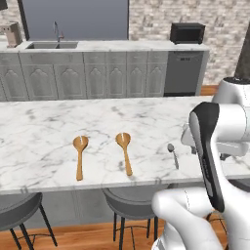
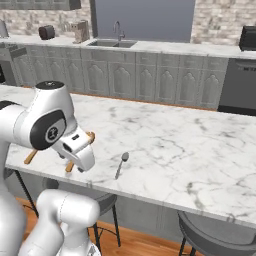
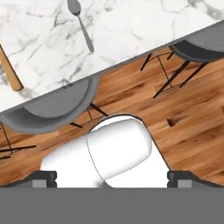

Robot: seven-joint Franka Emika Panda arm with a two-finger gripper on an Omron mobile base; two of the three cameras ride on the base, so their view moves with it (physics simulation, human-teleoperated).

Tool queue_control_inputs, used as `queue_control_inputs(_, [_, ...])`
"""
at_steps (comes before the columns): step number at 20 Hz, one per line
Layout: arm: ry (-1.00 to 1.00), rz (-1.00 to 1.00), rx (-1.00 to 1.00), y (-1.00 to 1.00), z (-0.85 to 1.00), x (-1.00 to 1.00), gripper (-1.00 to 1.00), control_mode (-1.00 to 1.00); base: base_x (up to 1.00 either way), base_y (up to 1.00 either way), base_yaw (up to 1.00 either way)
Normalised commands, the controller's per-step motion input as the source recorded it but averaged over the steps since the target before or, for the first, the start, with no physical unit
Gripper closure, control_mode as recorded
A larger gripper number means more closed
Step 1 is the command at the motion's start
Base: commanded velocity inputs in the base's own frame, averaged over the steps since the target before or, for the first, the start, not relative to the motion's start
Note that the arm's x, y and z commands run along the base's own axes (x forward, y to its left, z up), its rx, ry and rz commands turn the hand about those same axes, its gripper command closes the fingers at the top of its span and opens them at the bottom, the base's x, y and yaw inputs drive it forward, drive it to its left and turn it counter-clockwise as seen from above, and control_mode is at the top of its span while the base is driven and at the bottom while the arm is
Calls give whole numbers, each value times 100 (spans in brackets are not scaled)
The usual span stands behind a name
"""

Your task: Pick up the metallic utensils from the counter and place them in the open drawer. Make sure not to pick up any wooden utensils.

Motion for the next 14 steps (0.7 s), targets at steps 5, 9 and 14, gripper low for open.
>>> queue_control_inputs(5, [16,10,1,-22,-23,65,-100,-100,0,0,0])
queue_control_inputs(9, [18,11,0,-40,-62,59,-100,-100,0,0,0])
queue_control_inputs(14, [-6,4,0,-35,-68,44,-100,-100,0,0,0])
